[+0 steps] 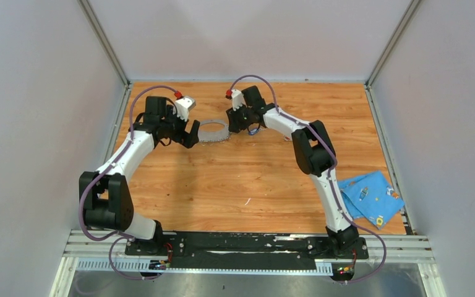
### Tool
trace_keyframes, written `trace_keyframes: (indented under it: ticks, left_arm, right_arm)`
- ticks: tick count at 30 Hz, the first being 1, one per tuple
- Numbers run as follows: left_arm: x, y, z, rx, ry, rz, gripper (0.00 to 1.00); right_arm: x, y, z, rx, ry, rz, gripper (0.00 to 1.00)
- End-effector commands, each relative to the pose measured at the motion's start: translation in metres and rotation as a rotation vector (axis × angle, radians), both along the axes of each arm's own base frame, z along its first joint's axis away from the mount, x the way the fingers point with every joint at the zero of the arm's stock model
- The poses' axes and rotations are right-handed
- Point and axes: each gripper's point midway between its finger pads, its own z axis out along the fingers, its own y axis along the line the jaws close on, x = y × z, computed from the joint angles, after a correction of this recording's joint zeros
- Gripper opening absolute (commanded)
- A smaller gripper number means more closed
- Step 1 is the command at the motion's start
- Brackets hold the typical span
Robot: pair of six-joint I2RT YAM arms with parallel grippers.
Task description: Put the keys on the keyring
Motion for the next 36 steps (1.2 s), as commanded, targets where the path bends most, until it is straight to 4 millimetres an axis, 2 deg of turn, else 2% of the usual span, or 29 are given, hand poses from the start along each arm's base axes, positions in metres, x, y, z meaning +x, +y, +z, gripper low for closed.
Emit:
trace_keyframes:
  ticks: [1,3,9,10,13,16,21,24,26,27,29,30,33,36]
  left_arm:
    - [-0.002,0.001,-0.007,0.029,0.022,-0.014,1.0]
    - [-0.001,0.003,-0.006,0.039,0.015,-0.012,1.0]
    - [-0.002,0.003,-0.005,0.038,0.01,-0.013,1.0]
    - [-0.002,0.003,-0.005,0.036,0.012,-0.014,1.0]
    - [-0.004,0.001,-0.007,0.032,0.016,-0.023,1.0]
    - [-0.006,-0.002,-0.003,0.026,0.006,-0.044,1.0]
    - [-0.012,-0.011,0.017,0.009,-0.048,-0.124,0.99]
    - [-0.024,-0.018,0.026,0.003,-0.081,-0.217,0.99]
    - [-0.033,-0.019,0.029,0.023,-0.113,-0.271,0.99]
    - [-0.038,-0.019,0.03,0.04,-0.131,-0.296,0.99]
    - [-0.043,-0.014,0.033,0.079,-0.162,-0.316,0.99]
    - [-0.046,-0.013,0.034,0.094,-0.167,-0.328,1.0]
    - [-0.056,-0.013,0.036,0.109,-0.156,-0.368,1.0]
    - [-0.055,-0.014,0.035,0.105,-0.142,-0.373,1.0]
  right_arm:
    - [-0.007,0.008,-0.013,-0.039,0.015,0.015,0.38]
    - [-0.009,0.007,-0.014,-0.048,0.016,0.018,0.34]
    - [-0.014,0.002,-0.014,-0.091,-0.005,0.023,0.03]
    - [-0.014,0.002,-0.011,-0.095,-0.012,0.024,0.01]
    - [-0.016,0.004,-0.001,-0.105,-0.045,0.028,0.0]
    - [-0.023,0.011,0.024,-0.09,-0.091,0.051,0.01]
    - [-0.056,0.033,0.078,-0.048,-0.178,0.116,0.01]
    - [-0.076,0.039,0.105,-0.004,-0.198,0.119,0.01]
    - [-0.087,0.04,0.119,0.03,-0.205,0.112,0.0]
    - [-0.091,0.037,0.12,0.034,-0.205,0.099,0.0]
    - [-0.086,0.028,0.125,0.024,-0.23,0.036,0.0]
    - [-0.08,0.022,0.123,0.005,-0.236,0.0,0.03]
    - [-0.064,0.009,0.101,-0.034,-0.19,-0.055,0.39]
    - [-0.047,-0.005,0.072,-0.067,-0.139,-0.1,0.64]
